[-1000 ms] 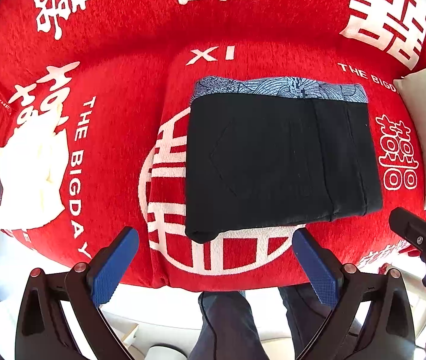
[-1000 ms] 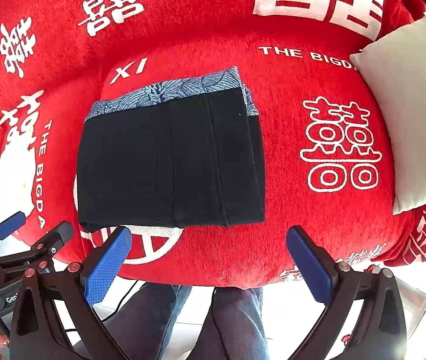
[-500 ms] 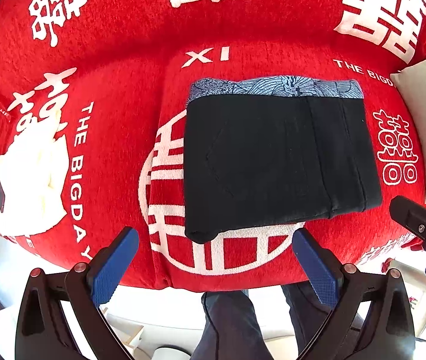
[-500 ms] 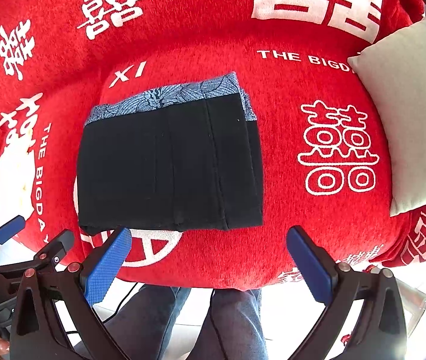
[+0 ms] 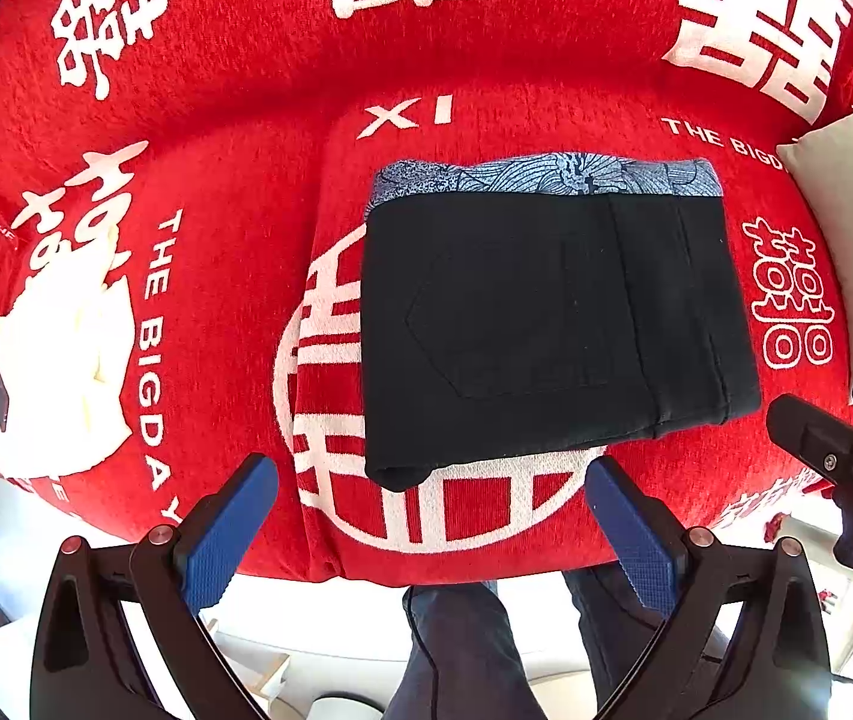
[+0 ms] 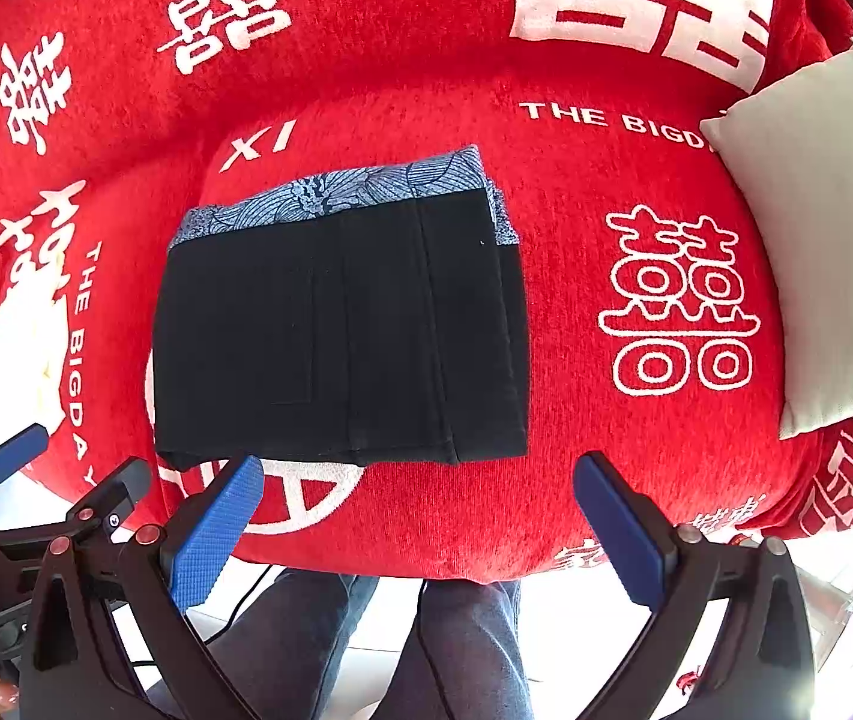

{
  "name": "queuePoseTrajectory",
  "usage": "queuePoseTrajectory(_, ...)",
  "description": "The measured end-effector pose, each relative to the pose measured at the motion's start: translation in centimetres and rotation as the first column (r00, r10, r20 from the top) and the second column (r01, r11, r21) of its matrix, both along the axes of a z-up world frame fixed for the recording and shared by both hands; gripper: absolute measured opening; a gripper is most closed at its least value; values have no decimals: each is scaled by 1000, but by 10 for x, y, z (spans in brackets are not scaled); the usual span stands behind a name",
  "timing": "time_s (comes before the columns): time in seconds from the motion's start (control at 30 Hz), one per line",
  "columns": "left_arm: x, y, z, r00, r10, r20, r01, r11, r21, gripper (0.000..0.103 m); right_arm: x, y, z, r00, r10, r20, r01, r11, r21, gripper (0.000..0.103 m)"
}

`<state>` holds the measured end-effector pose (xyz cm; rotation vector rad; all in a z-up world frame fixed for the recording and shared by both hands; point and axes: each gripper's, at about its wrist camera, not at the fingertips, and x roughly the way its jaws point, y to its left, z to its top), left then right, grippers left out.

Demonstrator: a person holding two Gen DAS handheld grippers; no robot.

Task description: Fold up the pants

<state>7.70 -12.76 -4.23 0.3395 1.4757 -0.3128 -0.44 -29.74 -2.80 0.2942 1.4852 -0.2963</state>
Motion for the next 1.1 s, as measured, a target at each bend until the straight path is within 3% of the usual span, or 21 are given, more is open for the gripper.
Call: queuePoseTrajectory(1.1, 0, -1, 1, 1000, 2, 4, -2, 1000, -7, 103, 0, 6, 0, 1000, 3, 0, -3, 1000, -3, 103)
